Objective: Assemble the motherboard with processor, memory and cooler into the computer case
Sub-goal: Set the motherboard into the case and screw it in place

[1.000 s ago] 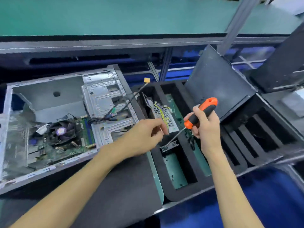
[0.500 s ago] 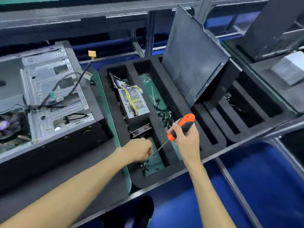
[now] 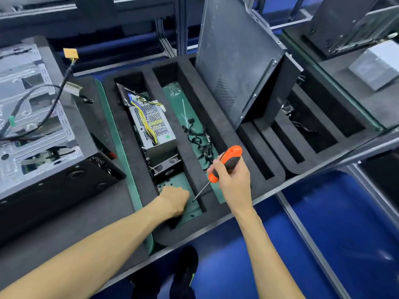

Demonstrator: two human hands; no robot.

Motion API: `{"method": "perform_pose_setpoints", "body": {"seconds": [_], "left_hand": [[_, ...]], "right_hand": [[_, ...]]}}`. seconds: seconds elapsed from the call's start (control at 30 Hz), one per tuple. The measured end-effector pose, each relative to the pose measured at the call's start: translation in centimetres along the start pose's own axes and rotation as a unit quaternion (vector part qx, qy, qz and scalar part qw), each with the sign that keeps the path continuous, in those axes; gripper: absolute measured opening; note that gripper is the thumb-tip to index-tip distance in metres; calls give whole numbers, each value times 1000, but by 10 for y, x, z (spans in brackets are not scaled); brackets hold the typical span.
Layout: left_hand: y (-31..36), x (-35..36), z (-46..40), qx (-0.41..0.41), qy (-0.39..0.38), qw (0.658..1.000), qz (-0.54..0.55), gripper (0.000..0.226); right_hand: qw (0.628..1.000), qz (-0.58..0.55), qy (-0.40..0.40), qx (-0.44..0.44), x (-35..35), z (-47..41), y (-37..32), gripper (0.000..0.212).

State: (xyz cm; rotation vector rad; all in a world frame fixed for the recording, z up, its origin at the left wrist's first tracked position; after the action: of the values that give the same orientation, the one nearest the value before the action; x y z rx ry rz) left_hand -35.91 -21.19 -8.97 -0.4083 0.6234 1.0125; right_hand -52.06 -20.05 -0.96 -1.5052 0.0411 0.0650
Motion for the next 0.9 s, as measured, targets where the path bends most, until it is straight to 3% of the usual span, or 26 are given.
{"method": "perform_pose_setpoints", "body": {"seconds": [0.37,0.5,0.67,0.9], "left_hand": [[-5,-1,3,10,-26,999,16,29],[-16,-12,8,16,1,994,112,22],[-37,-33,14,23,44,935,352,6],[-52,-52,52,54,126,844,519,5]], "right_hand": [[1000,-5,3,9,1,1,-2,19],[1000,-2,6,12,2,1,-6,17],[1000,-10,13,14,5,1,-13,12],[995,-79,56,8,13,-6,-36,14]]}}
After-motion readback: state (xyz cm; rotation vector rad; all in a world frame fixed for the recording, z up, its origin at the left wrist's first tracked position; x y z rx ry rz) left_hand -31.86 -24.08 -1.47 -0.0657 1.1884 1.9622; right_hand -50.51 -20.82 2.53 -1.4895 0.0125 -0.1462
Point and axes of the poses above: each hand's wrist, its own z-axis away from the middle knuckle, its own x-axis out of the palm, y = z × x, the point moved 1 cm from there along -z, towards the middle knuckle, and after that the axes turned 9 degrees about -y, right-handed, at the moved point
